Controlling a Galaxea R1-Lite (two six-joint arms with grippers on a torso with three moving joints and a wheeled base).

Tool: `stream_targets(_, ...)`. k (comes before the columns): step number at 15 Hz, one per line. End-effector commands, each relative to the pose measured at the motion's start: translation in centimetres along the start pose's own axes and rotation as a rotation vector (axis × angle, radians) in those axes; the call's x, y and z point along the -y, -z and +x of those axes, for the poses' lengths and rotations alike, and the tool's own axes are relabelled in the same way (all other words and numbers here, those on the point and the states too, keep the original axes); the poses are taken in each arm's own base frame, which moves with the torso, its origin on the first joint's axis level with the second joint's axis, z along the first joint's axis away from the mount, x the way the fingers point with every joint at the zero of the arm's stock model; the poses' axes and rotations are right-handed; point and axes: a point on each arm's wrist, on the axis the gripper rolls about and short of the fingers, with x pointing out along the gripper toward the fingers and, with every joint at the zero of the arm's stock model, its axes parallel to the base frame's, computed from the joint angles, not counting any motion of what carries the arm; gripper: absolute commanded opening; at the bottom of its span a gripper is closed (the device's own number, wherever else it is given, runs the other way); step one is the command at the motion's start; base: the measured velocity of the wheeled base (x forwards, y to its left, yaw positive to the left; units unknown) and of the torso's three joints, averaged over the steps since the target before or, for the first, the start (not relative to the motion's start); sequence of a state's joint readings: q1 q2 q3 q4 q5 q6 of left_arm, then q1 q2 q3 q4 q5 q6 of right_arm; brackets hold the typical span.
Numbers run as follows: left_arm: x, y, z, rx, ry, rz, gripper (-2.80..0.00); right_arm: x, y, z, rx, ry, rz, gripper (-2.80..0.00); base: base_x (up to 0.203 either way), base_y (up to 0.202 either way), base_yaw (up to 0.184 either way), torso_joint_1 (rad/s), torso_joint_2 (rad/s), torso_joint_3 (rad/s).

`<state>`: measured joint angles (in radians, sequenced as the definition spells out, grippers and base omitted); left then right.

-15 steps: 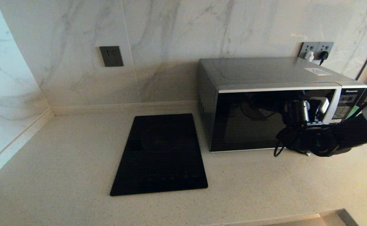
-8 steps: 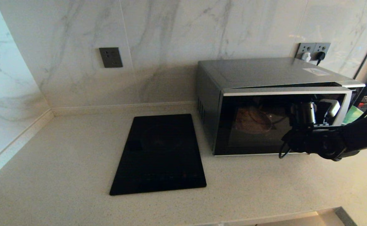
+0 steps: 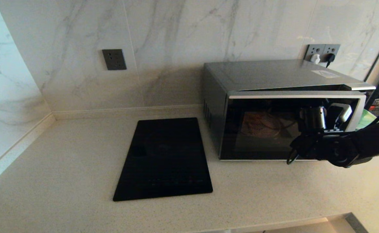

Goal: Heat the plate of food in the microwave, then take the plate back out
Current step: Open the microwave oven

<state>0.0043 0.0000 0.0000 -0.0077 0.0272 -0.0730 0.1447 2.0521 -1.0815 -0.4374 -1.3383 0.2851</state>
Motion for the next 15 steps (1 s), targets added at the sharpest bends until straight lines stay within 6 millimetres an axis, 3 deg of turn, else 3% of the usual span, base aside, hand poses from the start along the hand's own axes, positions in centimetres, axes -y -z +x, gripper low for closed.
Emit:
stream_targets(1, 0.0, 0.0, 0.0, -0.001, -0.001, -0.001, -2.80, -0.3, 0.2, -1.2, 0.008, -0.027, -0.009, -2.80, 0.000, 0.000, 0.000, 0.000, 0.00, 0.000)
stream_targets(11, 0.0, 0.0, 0.0, -0.001, -0.001, -0.001, -2.80, 1.4, -1.9, -6.1, 0.037, -0.185, 0.058, -2.80, 0.000, 0.000, 0.000, 0.000, 0.00, 0.000)
stream_targets(13, 0.0, 0.0, 0.0, -0.001, -0.001, -0.001, -2.80, 2.7, -3.0, -6.8, 0.046, -0.198, 0.085, -2.80, 0.000, 0.000, 0.000, 0.000, 0.00, 0.000)
stream_targets(15, 0.0, 0.0, 0.0, -0.001, -0.001, -0.001, -2.80, 5.2, -5.3, -7.2, 0.059, -0.209, 0.153, -2.80, 0.000, 0.000, 0.000, 0.000, 0.00, 0.000)
